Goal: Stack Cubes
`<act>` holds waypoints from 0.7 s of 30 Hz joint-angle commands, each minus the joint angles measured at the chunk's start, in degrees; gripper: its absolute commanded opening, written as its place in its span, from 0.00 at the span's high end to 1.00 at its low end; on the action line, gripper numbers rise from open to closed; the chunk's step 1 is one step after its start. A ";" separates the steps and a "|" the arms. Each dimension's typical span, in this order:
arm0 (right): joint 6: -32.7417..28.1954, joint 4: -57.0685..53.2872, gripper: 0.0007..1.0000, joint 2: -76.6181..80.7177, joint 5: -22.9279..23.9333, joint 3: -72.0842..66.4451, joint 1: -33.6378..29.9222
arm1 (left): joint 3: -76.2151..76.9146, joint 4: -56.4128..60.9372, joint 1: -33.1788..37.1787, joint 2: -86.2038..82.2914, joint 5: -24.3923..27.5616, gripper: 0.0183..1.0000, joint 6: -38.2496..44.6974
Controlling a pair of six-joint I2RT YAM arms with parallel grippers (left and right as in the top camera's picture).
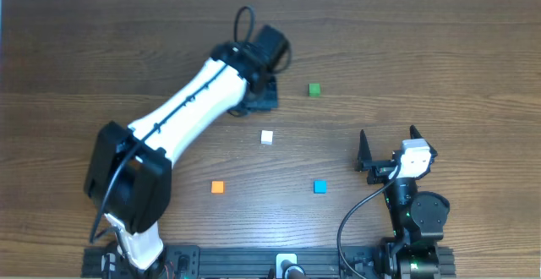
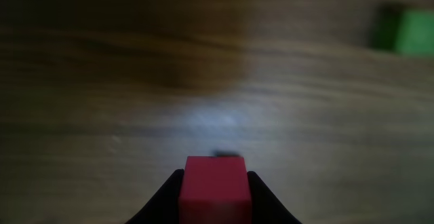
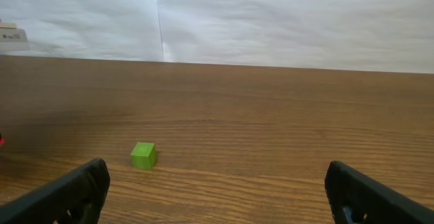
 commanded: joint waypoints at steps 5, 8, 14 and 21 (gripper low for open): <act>-0.44 0.00 0.01 -0.35 -0.48 -0.33 -0.31 | -2.80 0.04 -8.26 -0.59 -3.80 0.98 -7.26; -0.44 0.00 0.01 -0.35 -0.48 -0.33 -0.31 | -4.87 0.61 -8.26 -0.59 -2.99 0.98 -8.15; -0.44 0.00 0.01 -0.35 -0.48 -0.33 -0.31 | -7.52 3.04 -8.31 -0.59 -2.99 0.98 -8.35; -0.44 0.02 0.01 -0.35 -0.48 -0.33 -0.31 | -7.58 3.89 -8.11 -0.57 -3.65 0.98 -8.28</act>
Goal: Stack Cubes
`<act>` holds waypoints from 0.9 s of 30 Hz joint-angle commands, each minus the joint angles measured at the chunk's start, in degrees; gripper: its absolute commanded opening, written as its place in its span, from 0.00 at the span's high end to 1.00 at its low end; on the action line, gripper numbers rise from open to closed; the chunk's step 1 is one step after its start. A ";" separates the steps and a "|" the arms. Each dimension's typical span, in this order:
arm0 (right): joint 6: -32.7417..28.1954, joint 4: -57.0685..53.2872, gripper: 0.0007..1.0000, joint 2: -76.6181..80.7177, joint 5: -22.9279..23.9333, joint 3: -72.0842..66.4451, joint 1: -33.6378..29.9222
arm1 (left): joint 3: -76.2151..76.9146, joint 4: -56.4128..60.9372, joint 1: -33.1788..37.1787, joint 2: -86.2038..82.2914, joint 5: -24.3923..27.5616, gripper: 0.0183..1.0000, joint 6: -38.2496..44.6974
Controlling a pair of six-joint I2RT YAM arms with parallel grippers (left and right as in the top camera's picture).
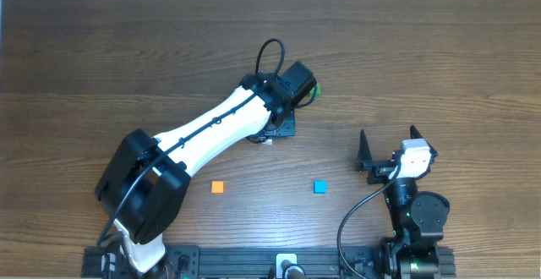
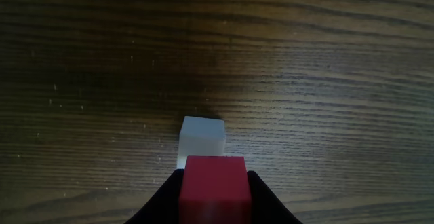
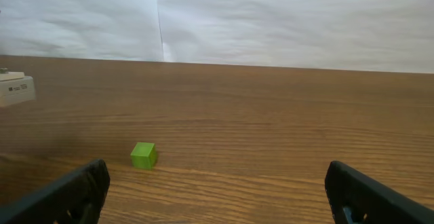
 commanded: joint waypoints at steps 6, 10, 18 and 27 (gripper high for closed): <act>-0.42 0.02 0.01 -0.35 -0.48 -0.33 -0.31 | -0.55 0.90 0.50 0.66 -1.49 0.98 -0.55; -0.42 0.02 0.01 -0.35 -0.48 -0.33 -0.31 | -0.55 0.92 0.50 1.81 -1.46 0.98 -0.55; -0.42 0.00 0.01 -0.35 -0.48 -0.33 -0.31 | -2.93 2.54 1.16 1.99 -1.01 0.98 -0.57; -0.42 0.02 0.01 -0.35 -0.48 -0.33 -0.31 | -3.21 2.78 1.51 1.99 -0.83 0.98 -0.57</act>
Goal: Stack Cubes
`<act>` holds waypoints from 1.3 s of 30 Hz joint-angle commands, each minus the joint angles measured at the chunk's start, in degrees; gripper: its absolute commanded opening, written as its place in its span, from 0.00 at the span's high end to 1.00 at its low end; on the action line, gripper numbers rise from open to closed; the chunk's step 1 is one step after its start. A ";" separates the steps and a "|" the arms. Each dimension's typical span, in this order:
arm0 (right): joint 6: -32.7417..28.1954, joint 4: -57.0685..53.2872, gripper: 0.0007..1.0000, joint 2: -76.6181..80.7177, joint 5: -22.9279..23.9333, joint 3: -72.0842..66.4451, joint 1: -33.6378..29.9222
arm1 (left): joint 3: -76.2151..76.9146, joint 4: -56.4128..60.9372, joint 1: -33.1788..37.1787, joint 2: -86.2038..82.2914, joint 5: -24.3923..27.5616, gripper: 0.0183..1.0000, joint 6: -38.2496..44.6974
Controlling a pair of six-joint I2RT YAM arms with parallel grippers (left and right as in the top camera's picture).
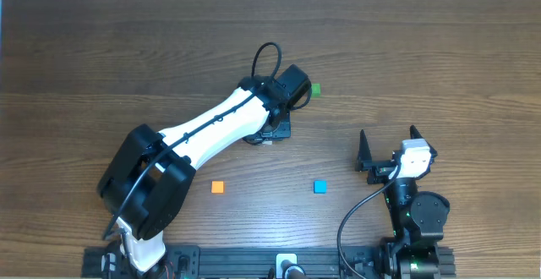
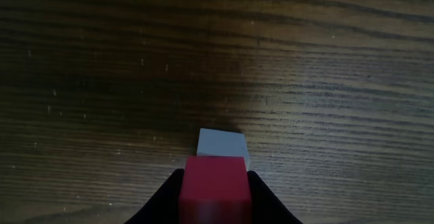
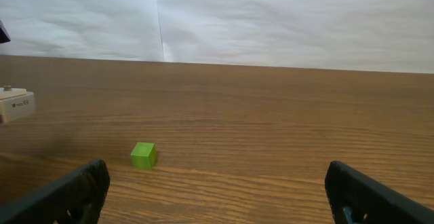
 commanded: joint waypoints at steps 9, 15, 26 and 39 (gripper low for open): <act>-0.42 -0.02 0.01 -0.35 -0.48 -0.33 -0.31 | -1.09 1.31 0.39 1.09 0.39 0.98 -0.57; -0.42 -0.02 0.01 -0.35 -0.48 -0.33 -0.31 | -1.11 1.64 0.39 1.16 0.85 0.98 -0.55; -0.42 0.00 0.01 -0.35 -0.48 -0.33 -0.31 | -1.11 1.68 0.39 1.46 1.07 0.85 -0.59; -0.42 -0.02 0.01 -0.35 -0.48 -0.33 -0.31 | -1.11 1.70 0.39 1.46 1.05 0.40 -0.59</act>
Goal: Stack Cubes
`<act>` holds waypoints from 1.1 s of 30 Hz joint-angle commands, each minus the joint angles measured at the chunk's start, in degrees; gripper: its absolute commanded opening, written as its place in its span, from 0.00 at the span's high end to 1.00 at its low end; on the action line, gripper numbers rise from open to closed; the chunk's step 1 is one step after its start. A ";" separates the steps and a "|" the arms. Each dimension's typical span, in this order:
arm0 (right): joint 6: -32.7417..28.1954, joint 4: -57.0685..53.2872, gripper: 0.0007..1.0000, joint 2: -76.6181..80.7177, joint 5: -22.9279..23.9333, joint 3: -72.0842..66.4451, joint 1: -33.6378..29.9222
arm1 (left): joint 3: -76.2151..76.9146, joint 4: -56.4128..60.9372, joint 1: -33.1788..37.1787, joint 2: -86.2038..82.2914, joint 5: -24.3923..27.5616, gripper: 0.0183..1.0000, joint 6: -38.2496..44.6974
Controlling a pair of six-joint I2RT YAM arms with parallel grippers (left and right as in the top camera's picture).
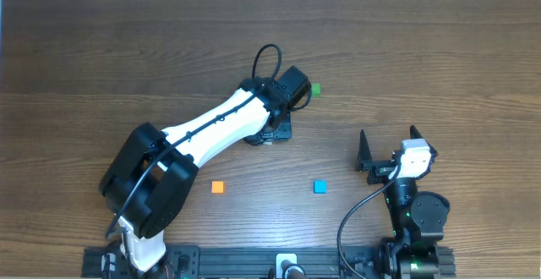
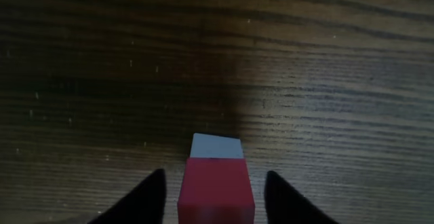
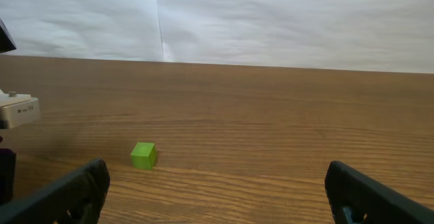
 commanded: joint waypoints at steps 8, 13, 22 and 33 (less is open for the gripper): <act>-0.42 0.00 0.01 -0.35 -0.48 -0.35 -0.31 | -0.35 1.57 0.33 -4.24 0.83 0.00 -0.35; -0.42 0.00 0.01 -0.35 -0.48 -0.35 -0.31 | -0.35 2.25 0.33 -14.05 1.09 0.00 -0.35; -0.42 0.00 0.01 -0.35 -0.48 -0.35 -0.31 | -11.52 -2.64 0.35 -31.52 -2.54 0.00 0.48; -0.42 0.00 0.01 -0.35 -0.48 -0.35 -0.31 | -37.27 9.01 0.39 -36.39 -3.32 0.02 0.50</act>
